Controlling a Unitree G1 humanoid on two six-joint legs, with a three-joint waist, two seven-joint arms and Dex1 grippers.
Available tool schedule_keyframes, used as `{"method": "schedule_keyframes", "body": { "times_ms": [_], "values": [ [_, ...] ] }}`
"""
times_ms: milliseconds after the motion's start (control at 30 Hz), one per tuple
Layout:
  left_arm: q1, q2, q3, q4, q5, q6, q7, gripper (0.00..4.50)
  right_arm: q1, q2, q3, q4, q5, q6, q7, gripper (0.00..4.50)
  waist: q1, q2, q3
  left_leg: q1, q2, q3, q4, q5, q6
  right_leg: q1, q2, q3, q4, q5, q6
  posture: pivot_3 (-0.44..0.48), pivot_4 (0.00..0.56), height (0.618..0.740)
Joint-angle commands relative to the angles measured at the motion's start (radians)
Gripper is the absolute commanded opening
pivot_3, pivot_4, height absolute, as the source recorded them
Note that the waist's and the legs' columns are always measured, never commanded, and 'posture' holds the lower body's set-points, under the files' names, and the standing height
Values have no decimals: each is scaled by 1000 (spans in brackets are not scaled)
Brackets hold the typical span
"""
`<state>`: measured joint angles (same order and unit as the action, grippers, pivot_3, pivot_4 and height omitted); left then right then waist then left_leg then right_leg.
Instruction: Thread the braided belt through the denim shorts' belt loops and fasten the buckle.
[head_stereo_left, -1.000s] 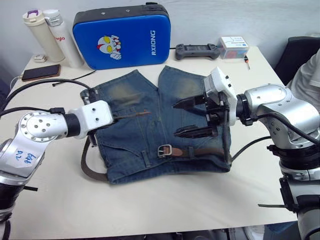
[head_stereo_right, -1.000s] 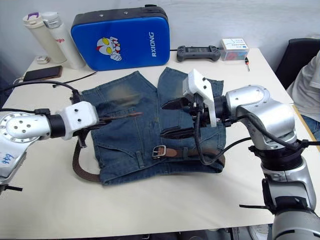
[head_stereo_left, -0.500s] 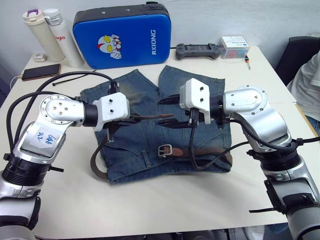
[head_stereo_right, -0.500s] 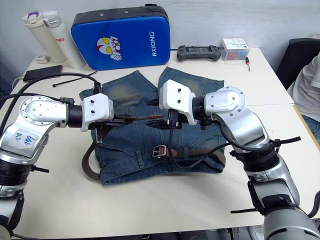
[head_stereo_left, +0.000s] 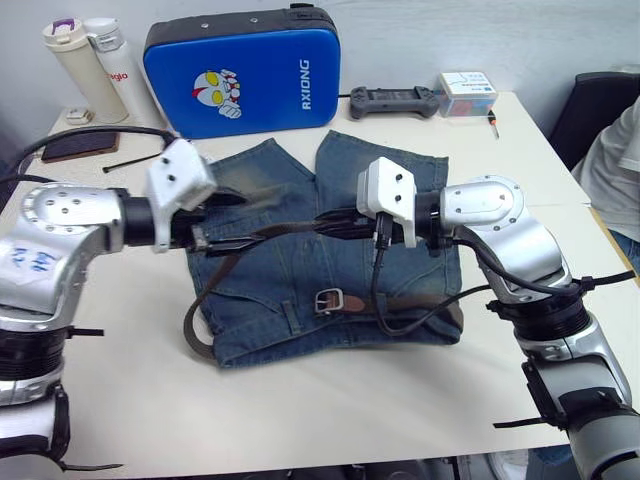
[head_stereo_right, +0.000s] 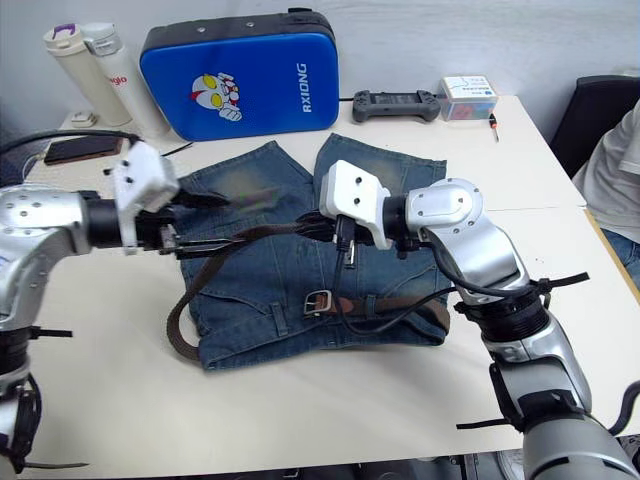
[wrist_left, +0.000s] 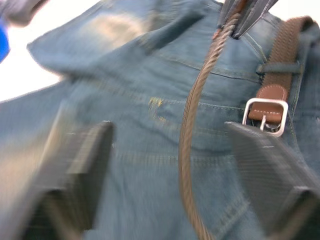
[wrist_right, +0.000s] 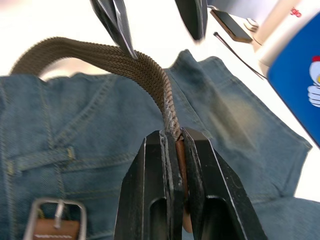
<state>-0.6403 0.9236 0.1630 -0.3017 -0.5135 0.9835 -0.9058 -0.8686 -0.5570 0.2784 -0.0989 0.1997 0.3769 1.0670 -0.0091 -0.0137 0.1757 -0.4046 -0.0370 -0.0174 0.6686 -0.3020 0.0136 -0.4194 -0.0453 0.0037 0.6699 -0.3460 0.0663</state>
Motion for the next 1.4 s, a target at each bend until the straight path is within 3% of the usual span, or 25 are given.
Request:
{"method": "schedule_keyframes", "body": {
  "times_ms": [33, 100, 167, 233, 267, 333, 367, 433, 567, 667, 767, 867, 1000, 1100, 1300, 1400],
  "values": [
    [-88, -24, 187, -20, -161, 441, 78, 4460, -37, 18, -1, 30, -64, -125, -31, 0, 0, 0, 0, 0, 0, 0, 1, 0, 0, 0, 0, 0, 1, 0, 0, 0, 150, 740],
    [-150, -101, 295, 42, -315, 595, 181, 4460, -42, 31, 5, 57, -107, -210, -54, 0, 2, 0, 0, 0, 0, 0, 2, 0, 0, 0, 0, 0, 2, 0, 0, 0, 150, 740],
    [-112, -53, 298, 166, -663, 631, 305, 4460, -45, 42, 10, 75, -133, -305, -55, 0, 2, -1, 0, 0, 0, -1, 5, 0, 0, 0, 0, 0, 5, 0, 0, 0, 150, 740],
    [-31, 63, 238, 251, -1023, 631, 409, 4460, -48, 53, 13, 91, -167, -409, -73, 0, -13, -1, 0, 0, 0, -1, 5, -1, 0, 0, 0, 1, 6, 0, 0, 0, 150, 740],
    [47, 123, 189, 245, -1227, 549, 480, 4460, -49, 57, 14, 100, -187, -462, -86, 0, -19, -1, 0, 0, 0, -1, 6, -1, -1, 0, 0, 1, 7, 0, 0, 0, 150, 740],
    [176, 184, 127, 190, -1429, 428, 560, 4460, -49, 64, 17, 116, -214, -543, -101, 0, -28, -1, 0, 1, 0, -2, 5, -1, -1, -1, 0, 1, 8, 0, 0, 0, 150, 740],
    [232, 199, 112, 150, -1459, 386, 572, 4460, -47, 68, 20, 121, -224, -574, -106, 0, -27, -1, 0, 1, 0, -2, 5, -1, -1, -1, 0, 1, 9, 0, 0, 0, 150, 740],
    [317, 129, 91, 72, -1459, 287, 661, 4460, -35, 74, 30, 120, -254, -655, -124, 0, -25, 0, 0, 2, 0, -2, 6, -1, -1, -1, 0, 1, 8, 0, 0, 0, 150, 740],
    [363, -251, 125, -3, -1459, 2, 1189, 4460, 9, 79, 34, 71, -272, -705, -138, 0, -9, 0, 1, 3, 0, -3, 10, -1, -1, 4, 0, 0, 3, 0, 0, 0, 150, 740],
    [327, -478, 167, -73, -1459, -142, 1509, 4460, 30, 78, 31, 46, -277, -708, -141, 0, 5, -3, 0, 2, 0, -3, 15, -2, 0, 5, 0, 1, 3, 0, 1, 0, 150, 740],
    [277, -651, 175, -147, -1459, -245, 1729, 4460, 50, 75, 31, 25, -280, -700, -148, 0, 12, -4, 0, 2, 0, -3, 16, -2, 0, 5, 1, 1, 2, 1, 1, 0, 150, 740],
    [241, -746, 168, -208, -1459, -294, 1840, 4460, 63, 72, 30, 11, -283, -682, -153, 0, 11, -4, -1, 3, 0, -3, 15, -2, 0, 6, 1, 1, 3, 1, 1, 0, 150, 740],
    [244, -789, 157, -255, -1459, -302, 1890, 4460, 70, 65, 25, 13, -299, -660, -163, 0, 6, -4, -1, 3, 1, -2, 15, -2, -1, 6, 2, 2, 2, 1, 1, 0, 150, 740],
    [332, -728, 105, -307, -1459, -255, 1787, 4460, 65, 52, 24, 40, -333, -627, -176, 0, 5, -4, -1, 3, 1, -2, 14, -1, -2, 6, 3, 2, 2, 0, 1, 0, 150, 740],
    [524, -485, 26, -353, -1459, -210, 1524, 4460, 46, 70, 22, 67, -344, -570, -190, 0, 6, -3, 0, 4, 1, -2, 14, -1, -2, 7, 3, 2, 0, 0, 0, 0, 150, 740],
    [464, -539, 44, -319, -1459, -285, 1585, 4460, 62, 74, 33, 45, -343, -581, -185, 0, 12, -2, 0, 4, 1, -2, 13, -1, -2, 7, 3, 2, -1, 0, 0, 0, 150, 740]
  ]
}}
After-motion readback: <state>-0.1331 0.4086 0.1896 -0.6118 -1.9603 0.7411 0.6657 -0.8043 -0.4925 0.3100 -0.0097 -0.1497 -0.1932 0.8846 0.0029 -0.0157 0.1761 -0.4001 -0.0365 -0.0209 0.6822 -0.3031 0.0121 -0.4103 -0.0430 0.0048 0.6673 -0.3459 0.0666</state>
